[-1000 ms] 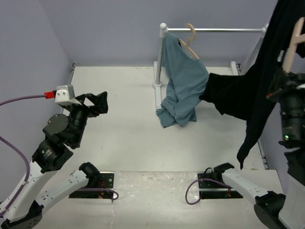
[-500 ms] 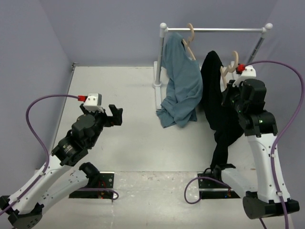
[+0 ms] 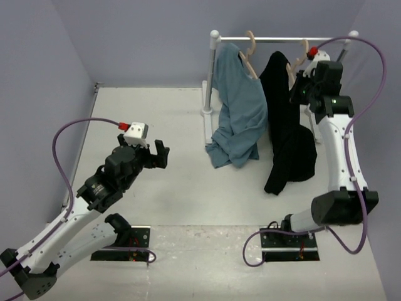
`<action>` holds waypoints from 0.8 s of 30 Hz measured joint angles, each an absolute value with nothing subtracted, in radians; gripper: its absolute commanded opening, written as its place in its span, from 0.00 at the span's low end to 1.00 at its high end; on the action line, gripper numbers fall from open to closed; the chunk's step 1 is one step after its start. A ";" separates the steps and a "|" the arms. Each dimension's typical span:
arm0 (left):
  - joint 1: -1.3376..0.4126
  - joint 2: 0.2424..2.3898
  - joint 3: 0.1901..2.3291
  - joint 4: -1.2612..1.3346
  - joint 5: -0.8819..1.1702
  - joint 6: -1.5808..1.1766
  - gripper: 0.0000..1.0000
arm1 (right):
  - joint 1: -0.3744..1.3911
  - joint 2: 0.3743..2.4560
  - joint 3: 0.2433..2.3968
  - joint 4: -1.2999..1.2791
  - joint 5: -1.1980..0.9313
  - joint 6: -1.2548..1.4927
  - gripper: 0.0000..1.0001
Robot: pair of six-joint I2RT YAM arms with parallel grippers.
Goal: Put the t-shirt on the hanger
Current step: Place the hanger at the clothesline.
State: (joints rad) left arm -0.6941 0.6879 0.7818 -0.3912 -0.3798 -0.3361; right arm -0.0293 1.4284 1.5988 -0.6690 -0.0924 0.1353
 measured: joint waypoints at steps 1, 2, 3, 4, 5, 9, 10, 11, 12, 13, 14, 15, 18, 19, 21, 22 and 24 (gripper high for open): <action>-0.694 0.704 0.782 -0.391 -0.370 -0.328 1.00 | -0.030 1.467 1.654 -0.681 -0.097 0.130 0.00; -0.694 0.716 0.782 -0.392 -0.362 -0.324 1.00 | -0.032 1.506 1.709 -0.685 -0.101 0.125 0.00; -0.694 0.727 0.782 -0.393 -0.349 -0.317 1.00 | -0.032 1.557 1.779 -0.694 -0.102 0.118 0.00; -0.694 0.734 0.785 -0.398 -0.339 -0.310 1.00 | -0.032 1.601 1.836 -0.694 -0.104 0.112 0.00; -0.694 0.739 0.789 -0.406 -0.326 -0.300 1.00 | -0.033 1.648 1.892 -0.694 -0.105 0.107 0.00; -0.694 0.742 0.823 -0.426 -0.297 -0.264 1.00 | -0.035 1.790 2.038 -0.699 -0.106 0.092 0.00; -0.694 0.738 0.830 -0.429 -0.294 -0.256 1.00 | -0.035 1.820 2.064 -0.715 -0.107 0.091 0.00; -0.694 0.732 0.834 -0.429 -0.292 -0.247 1.00 | -0.035 1.845 2.086 -0.729 -0.108 0.090 0.00; -0.694 0.726 0.837 -0.430 -0.291 -0.240 1.00 | -0.035 1.865 2.099 -0.740 -0.111 0.090 0.00; -0.694 0.718 0.838 -0.432 -0.291 -0.235 1.00 | -0.035 1.877 2.101 -0.745 -0.114 0.090 0.00; -0.694 0.711 0.839 -0.434 -0.291 -0.230 1.00 | -0.035 1.888 2.101 -0.750 -0.117 0.090 0.00; -0.694 0.703 0.839 -0.436 -0.291 -0.225 1.00 | -0.035 1.893 2.091 -0.752 -0.121 0.090 0.00; -0.694 0.691 0.839 -0.437 -0.297 -0.215 1.00 | -0.035 1.893 2.053 -0.739 -0.126 0.094 0.00; -0.694 0.691 0.839 -0.438 -0.302 -0.214 1.00 | -0.035 1.889 2.039 -0.724 -0.128 0.095 0.00; -0.694 0.694 0.839 -0.439 -0.319 -0.214 1.00 | -0.035 1.875 2.005 -0.690 -0.131 0.099 0.16; -0.694 0.699 0.838 -0.438 -0.333 -0.215 1.00 | -0.036 1.862 1.979 -0.674 -0.134 0.103 0.43; -0.688 0.717 0.833 -0.434 -0.365 -0.221 1.00 | -0.036 1.829 1.932 -0.660 -0.141 0.117 0.93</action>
